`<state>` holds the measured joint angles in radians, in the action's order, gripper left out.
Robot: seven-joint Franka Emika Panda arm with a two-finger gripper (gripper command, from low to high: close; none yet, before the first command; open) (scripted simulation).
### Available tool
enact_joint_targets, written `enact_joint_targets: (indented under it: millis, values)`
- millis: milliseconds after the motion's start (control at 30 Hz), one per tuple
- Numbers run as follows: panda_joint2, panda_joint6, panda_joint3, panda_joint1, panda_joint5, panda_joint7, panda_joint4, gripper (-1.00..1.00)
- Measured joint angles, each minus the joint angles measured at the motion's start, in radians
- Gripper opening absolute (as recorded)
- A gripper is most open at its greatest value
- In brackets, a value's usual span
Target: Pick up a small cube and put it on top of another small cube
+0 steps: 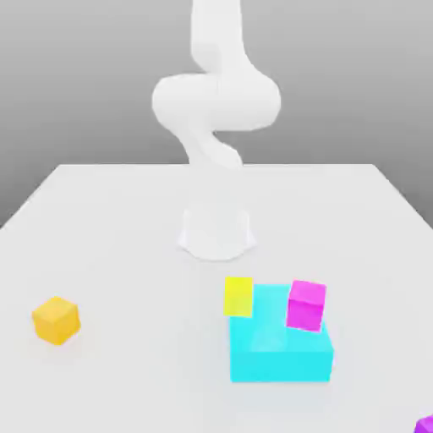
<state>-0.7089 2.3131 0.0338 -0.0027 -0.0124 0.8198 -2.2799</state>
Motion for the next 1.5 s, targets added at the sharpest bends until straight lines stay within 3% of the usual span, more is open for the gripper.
enact_joint_targets:
  millis: [600,1100,1233,1267,1500]
  values:
    - [0.659,0.093,0.214,0.041,-0.164,0.197,0.145,0.00]
    - [1.190,0.179,0.259,0.193,-0.239,0.319,0.262,0.00]
    - [1.334,0.263,0.228,0.233,-0.274,0.349,0.296,0.00]
    - [1.361,0.283,0.218,0.241,-0.284,0.355,0.302,-1.00]
    - [1.363,0.285,0.217,0.242,-0.281,0.353,0.303,-1.00]
